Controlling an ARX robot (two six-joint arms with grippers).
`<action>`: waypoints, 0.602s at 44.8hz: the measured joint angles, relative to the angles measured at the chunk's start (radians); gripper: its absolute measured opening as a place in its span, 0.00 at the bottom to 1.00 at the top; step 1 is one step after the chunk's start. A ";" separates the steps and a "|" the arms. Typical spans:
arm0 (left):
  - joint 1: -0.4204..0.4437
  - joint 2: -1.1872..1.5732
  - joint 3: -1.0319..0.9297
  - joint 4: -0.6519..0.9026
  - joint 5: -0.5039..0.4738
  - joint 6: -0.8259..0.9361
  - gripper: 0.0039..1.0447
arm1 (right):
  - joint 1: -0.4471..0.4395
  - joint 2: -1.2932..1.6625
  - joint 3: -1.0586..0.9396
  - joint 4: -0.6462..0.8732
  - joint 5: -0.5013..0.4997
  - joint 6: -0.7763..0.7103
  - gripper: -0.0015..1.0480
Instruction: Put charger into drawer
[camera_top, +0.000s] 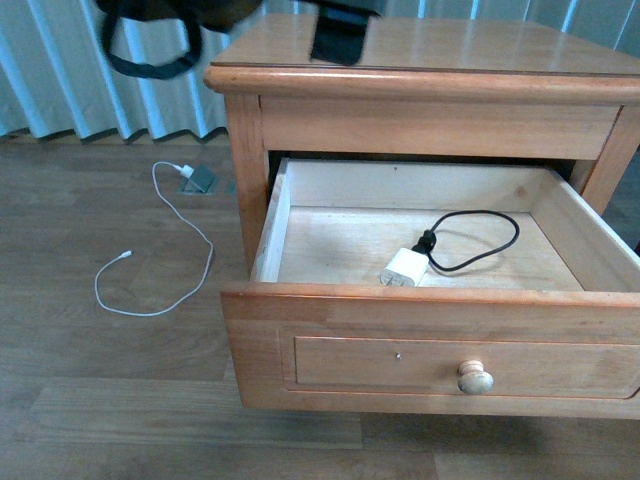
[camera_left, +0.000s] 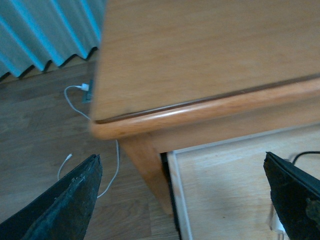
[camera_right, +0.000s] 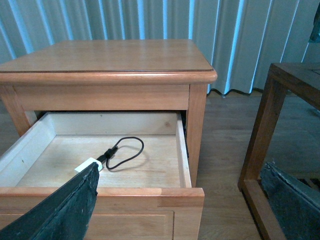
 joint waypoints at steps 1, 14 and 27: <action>0.005 -0.029 -0.019 0.003 -0.006 -0.006 0.94 | 0.000 0.000 0.000 0.000 0.000 0.000 0.92; 0.023 -0.519 -0.364 0.015 -0.173 -0.074 0.94 | 0.000 0.000 0.000 0.000 0.000 0.000 0.92; -0.027 -0.827 -0.561 -0.077 -0.327 -0.230 0.94 | 0.000 0.000 0.000 0.000 0.000 0.000 0.92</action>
